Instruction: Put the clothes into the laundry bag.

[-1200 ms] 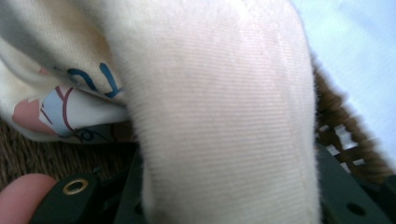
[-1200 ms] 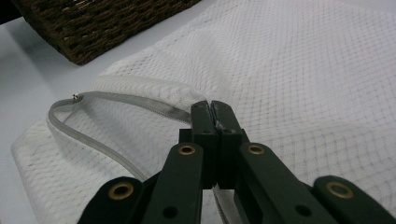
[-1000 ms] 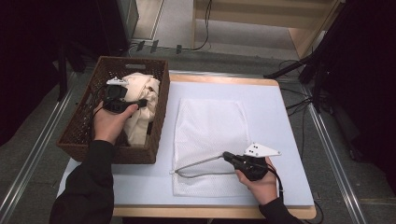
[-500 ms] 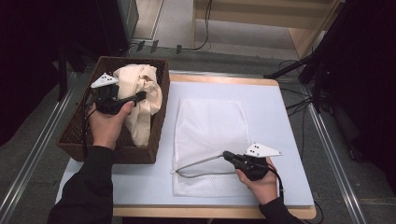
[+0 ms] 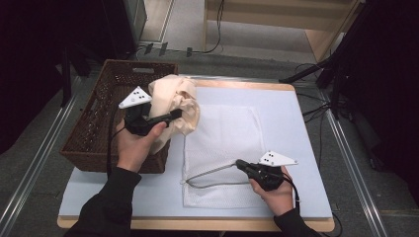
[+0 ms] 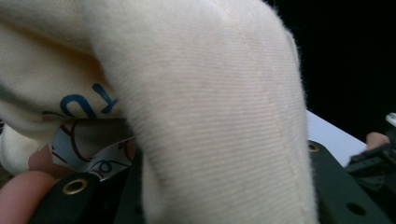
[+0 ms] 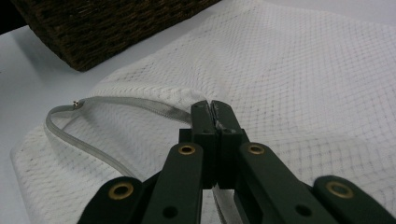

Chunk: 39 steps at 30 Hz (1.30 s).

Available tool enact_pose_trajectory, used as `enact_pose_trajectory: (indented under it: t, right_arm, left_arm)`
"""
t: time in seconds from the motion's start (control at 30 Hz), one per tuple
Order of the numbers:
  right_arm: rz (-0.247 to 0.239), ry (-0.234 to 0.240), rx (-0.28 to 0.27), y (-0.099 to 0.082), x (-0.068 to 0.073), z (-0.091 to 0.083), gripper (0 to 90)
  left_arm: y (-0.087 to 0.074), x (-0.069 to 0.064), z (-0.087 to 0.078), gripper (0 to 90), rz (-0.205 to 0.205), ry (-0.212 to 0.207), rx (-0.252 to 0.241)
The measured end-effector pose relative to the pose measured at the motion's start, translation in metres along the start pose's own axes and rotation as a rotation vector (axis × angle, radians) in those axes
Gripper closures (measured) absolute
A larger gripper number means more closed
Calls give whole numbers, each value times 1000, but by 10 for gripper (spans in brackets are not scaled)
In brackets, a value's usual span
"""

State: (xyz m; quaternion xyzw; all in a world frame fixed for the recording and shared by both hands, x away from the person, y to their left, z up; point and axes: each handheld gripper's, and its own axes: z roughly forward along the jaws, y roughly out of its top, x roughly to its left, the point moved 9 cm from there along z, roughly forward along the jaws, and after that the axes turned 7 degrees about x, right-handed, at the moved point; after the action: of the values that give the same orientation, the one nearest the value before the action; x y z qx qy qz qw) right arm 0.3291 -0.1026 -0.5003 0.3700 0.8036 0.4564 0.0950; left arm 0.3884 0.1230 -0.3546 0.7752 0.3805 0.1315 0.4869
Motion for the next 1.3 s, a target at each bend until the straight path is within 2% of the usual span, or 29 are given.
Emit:
enact_pose_trajectory:
  t: [0.23, 0.33, 0.47, 0.6, 0.8, 0.87, 0.93, 1.03, 1.07, 1.13, 1.17, 1.2, 1.3]
  right_arm:
    - [5, -5, -5, 0, -3, 0, 900]
    - [8, -7, -4, 0, -4, 0, 900]
    - [17, -11, 4, -1, -6, 1, 900]
    - [61, -23, 8, -2, -12, 1, 900]
    - [71, -35, 15, -3, -17, 1, 900]
    - [75, -38, 16, -4, -18, 1, 900]
    - [81, -37, 17, -4, -18, 2, 900]
    - [88, -48, 26, -4, -20, 3, 900]
    - [89, -49, 26, -4, -20, 4, 900]
    - [90, -50, 21, -3, -19, 3, 899]
    - [89, -50, 19, -3, -20, 2, 899]
    - [90, -49, 16, -3, -20, 2, 899]
    - [93, -47, 15, -3, -20, 1, 899]
  left_arm:
    - [-23, -45, 17, 638, 29, -86, 29]
    - [-35, -64, 24, 638, 19, -143, 36]
    - [-53, -83, 34, 637, 24, -175, 60]
    - [-70, -98, 36, 634, 26, -204, 77]
    - [-105, -113, 31, 622, 19, -238, 123]
    - [-123, -118, 33, 609, 20, -246, 160]
    - [-145, -121, 38, 587, 30, -234, 219]
    - [-171, -124, 49, 493, 24, -243, 294]
    - [-173, -125, 51, 435, 15, -240, 309]
    - [-170, -126, 52, 261, -10, -247, 318]
    - [-167, -127, 51, 165, -24, -255, 311]
    - [-163, -125, 49, 123, -21, -240, 290]
    - [-149, -120, 39, 66, -42, -233, 228]
